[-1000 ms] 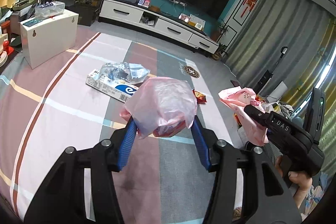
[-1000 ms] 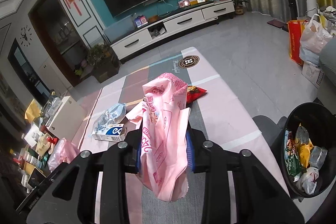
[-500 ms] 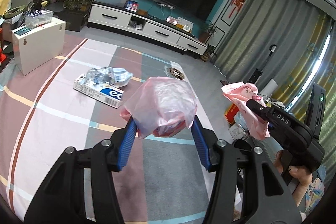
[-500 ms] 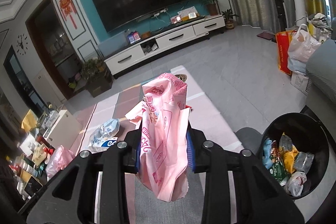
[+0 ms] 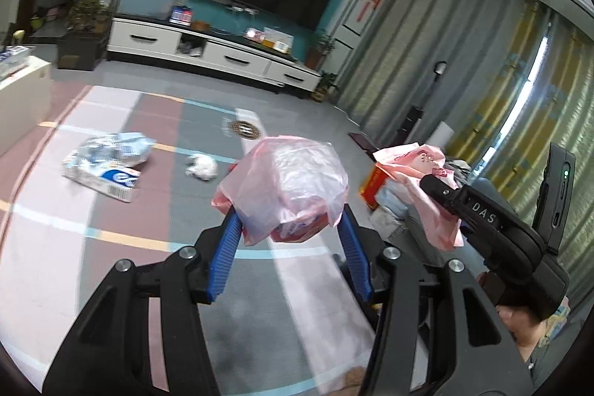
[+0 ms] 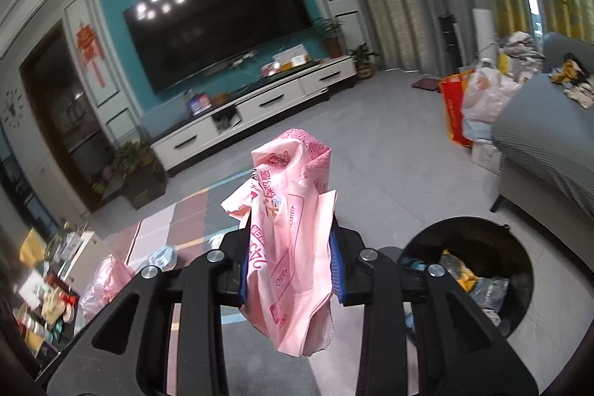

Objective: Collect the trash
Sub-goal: 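Carry both pink bags with both tools over the black bin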

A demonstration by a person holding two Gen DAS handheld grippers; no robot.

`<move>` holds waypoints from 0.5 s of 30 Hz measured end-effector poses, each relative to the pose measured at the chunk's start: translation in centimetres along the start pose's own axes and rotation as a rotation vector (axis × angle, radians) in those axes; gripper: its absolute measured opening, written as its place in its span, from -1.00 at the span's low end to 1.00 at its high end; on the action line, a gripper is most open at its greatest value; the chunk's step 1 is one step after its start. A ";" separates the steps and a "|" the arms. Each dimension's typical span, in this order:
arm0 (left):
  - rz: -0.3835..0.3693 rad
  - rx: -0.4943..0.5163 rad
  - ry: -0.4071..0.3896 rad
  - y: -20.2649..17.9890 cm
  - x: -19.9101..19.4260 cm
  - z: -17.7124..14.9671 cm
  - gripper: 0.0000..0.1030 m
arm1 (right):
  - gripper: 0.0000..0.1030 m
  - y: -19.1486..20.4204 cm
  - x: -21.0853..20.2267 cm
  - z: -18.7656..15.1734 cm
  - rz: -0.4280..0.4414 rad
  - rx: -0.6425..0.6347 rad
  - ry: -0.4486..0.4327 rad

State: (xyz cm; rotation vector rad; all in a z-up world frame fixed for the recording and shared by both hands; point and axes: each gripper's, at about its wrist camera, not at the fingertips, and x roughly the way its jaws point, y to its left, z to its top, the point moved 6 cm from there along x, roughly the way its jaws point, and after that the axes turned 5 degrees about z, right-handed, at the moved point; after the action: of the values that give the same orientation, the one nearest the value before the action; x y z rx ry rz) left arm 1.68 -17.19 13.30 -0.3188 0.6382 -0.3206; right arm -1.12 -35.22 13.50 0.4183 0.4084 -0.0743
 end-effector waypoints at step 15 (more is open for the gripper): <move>-0.179 0.127 0.213 -10.2 7.7 -4.9 0.04 | -0.35 -12.0 -2.8 -1.4 -0.255 0.233 -0.021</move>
State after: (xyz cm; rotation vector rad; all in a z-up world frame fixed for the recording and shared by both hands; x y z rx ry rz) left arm 2.47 -30.29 9.47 -0.2222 0.7967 -0.5699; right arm -6.02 -45.63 8.88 0.5932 0.4325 -0.3764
